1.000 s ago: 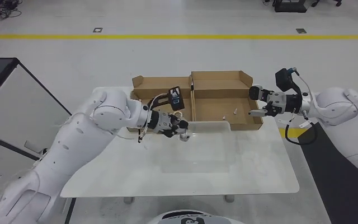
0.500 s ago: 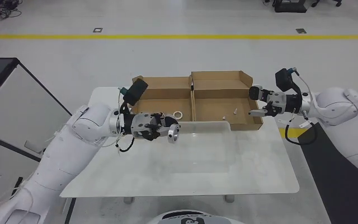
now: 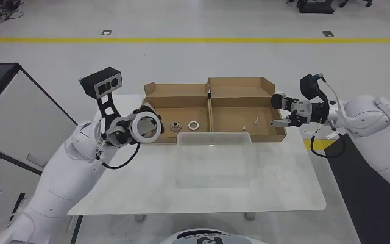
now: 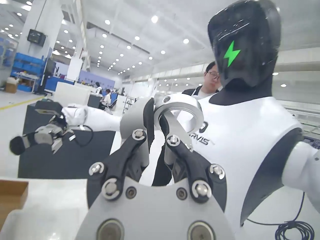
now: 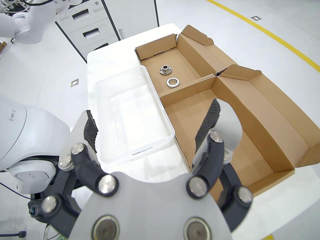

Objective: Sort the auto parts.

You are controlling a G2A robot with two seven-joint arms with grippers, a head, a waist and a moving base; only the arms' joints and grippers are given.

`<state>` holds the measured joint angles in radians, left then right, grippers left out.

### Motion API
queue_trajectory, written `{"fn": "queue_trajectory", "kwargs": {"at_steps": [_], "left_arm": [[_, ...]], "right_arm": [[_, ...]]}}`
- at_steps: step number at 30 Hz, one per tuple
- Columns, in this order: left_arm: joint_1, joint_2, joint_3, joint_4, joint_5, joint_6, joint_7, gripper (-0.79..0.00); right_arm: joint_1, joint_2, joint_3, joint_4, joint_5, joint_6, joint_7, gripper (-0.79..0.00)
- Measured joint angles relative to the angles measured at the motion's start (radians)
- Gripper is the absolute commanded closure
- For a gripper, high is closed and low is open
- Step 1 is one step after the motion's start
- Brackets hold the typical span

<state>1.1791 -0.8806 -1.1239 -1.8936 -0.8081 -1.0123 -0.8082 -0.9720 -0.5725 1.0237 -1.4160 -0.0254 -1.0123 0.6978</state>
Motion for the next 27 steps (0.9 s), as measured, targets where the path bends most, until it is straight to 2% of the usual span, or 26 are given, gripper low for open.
{"fn": "queue_trajectory", "kwargs": {"at_steps": [4, 15, 19, 23, 27], "left_arm": [[0.023, -0.010, -0.027, -0.030, -0.016, 0.000, 0.000, 0.000], [0.027, -0.011, -0.026, -0.039, -0.018, 0.009, 0.011, 0.000], [0.058, -0.017, -0.037, -0.097, -0.123, 0.012, 0.056, 0.000], [0.076, -0.021, -0.045, -0.123, -0.266, 0.001, 0.013, 0.000], [0.089, -0.024, -0.064, -0.131, -0.354, 0.031, -0.032, 0.000]], "right_arm": [[0.000, 0.000, 0.000, 0.000, 0.000, 0.000, 0.000, -0.785], [0.000, 0.000, 0.000, 0.000, 0.000, 0.000, 0.000, -0.785], [0.000, 0.000, 0.000, 0.000, 0.000, 0.000, 0.000, -0.785], [0.000, 0.000, 0.000, 0.000, 0.000, 0.000, 0.000, -0.785], [0.000, 0.000, 0.000, 0.000, 0.000, 0.000, 0.000, -0.785]]}}
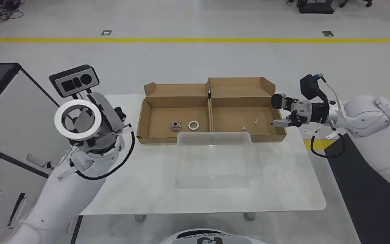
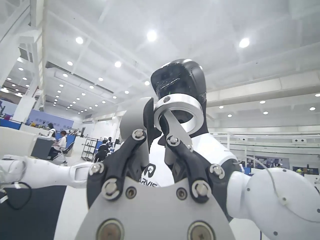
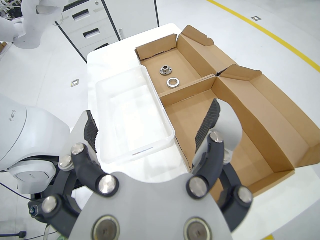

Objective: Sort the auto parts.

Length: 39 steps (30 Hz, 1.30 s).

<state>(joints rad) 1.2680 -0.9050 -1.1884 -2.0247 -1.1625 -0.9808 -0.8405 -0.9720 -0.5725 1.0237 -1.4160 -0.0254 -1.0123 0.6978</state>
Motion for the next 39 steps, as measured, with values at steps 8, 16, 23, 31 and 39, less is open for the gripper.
{"fn": "queue_trajectory", "kwargs": {"at_steps": [8, 16, 23, 31, 39], "left_arm": [[0.021, -0.013, -0.058, 0.005, -0.030, 0.067, -0.067, 0.000], [0.021, -0.019, -0.116, 0.056, 0.209, 0.107, -0.106, 0.000], [0.025, -0.024, -0.129, 0.060, 0.316, 0.109, -0.107, 0.000], [0.040, -0.039, -0.110, 0.039, 0.128, 0.091, -0.090, 0.000], [0.033, -0.054, -0.129, 0.040, 0.030, 0.119, -0.118, 0.000]], "right_arm": [[0.000, 0.000, 0.000, 0.000, 0.000, 0.000, 0.000, -0.785], [0.000, 0.000, 0.000, 0.000, 0.000, 0.000, 0.000, -0.785], [0.000, 0.000, 0.000, 0.000, 0.000, 0.000, 0.000, -0.785], [0.000, 0.000, 0.000, 0.000, 0.000, 0.000, 0.000, -0.785], [0.000, 0.000, 0.000, 0.000, 0.000, 0.000, 0.000, -0.785]]}}
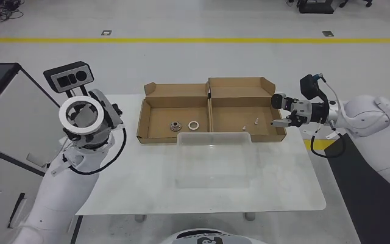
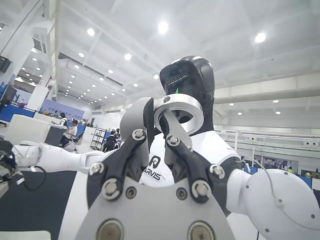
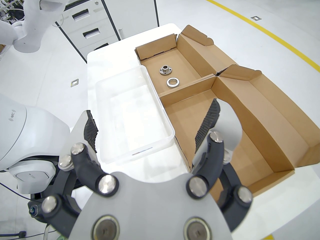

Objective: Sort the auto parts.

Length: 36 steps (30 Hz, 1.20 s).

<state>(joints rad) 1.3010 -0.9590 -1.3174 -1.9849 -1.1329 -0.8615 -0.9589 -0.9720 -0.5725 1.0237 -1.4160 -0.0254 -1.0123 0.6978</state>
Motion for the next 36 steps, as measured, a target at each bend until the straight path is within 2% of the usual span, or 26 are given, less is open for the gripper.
{"fn": "queue_trajectory", "kwargs": {"at_steps": [5, 11, 15, 19, 27, 36], "left_arm": [[-0.003, -0.007, -0.024, 0.011, 0.052, 0.021, -0.021, 0.000], [-0.007, -0.010, -0.056, 0.022, 0.213, 0.042, -0.042, 0.000], [-0.005, -0.012, -0.061, 0.021, 0.264, 0.040, -0.039, 0.000], [0.000, -0.016, -0.052, 0.017, 0.240, 0.032, -0.032, 0.000], [0.006, -0.028, -0.038, 0.010, 0.076, 0.043, -0.043, 0.000], [0.007, -0.033, -0.052, 0.024, 0.089, 0.057, -0.057, 0.000]], "right_arm": [[0.000, 0.000, 0.000, 0.000, 0.000, 0.000, 0.000, -0.785], [0.000, 0.000, 0.000, 0.000, 0.000, 0.000, 0.000, -0.785], [0.000, 0.000, 0.000, 0.000, 0.000, 0.000, 0.000, -0.785], [0.000, 0.000, 0.000, 0.000, 0.000, 0.000, 0.000, -0.785], [0.000, 0.000, 0.000, 0.000, 0.000, 0.000, 0.000, -0.785], [0.000, 0.000, 0.000, 0.000, 0.000, 0.000, 0.000, -0.785]]}}
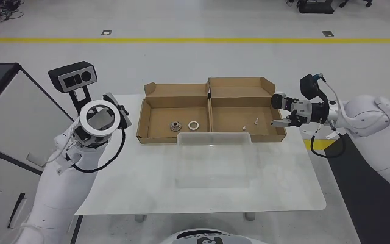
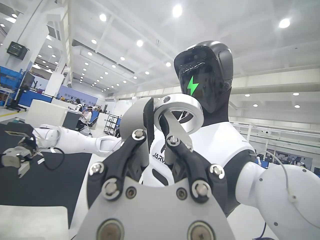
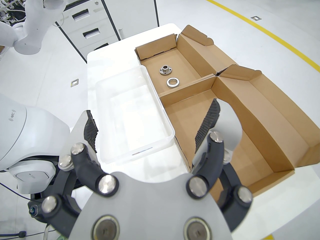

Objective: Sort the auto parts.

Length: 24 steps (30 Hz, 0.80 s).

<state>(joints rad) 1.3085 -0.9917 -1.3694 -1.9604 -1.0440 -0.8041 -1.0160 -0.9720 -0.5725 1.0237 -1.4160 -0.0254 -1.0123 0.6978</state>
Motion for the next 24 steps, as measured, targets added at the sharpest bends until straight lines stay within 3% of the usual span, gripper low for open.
{"fn": "queue_trajectory", "kwargs": {"at_steps": [12, 24], "left_arm": [[0.001, 0.000, 0.000, -0.004, 0.012, 0.009, 0.004, 0.000], [-0.041, -0.020, 0.074, 0.060, 0.308, 0.117, 0.101, 0.000]], "right_arm": [[0.000, 0.000, 0.000, 0.000, 0.000, 0.000, 0.000, -0.785], [0.000, 0.000, 0.000, 0.000, 0.000, 0.000, 0.000, -0.785]]}}
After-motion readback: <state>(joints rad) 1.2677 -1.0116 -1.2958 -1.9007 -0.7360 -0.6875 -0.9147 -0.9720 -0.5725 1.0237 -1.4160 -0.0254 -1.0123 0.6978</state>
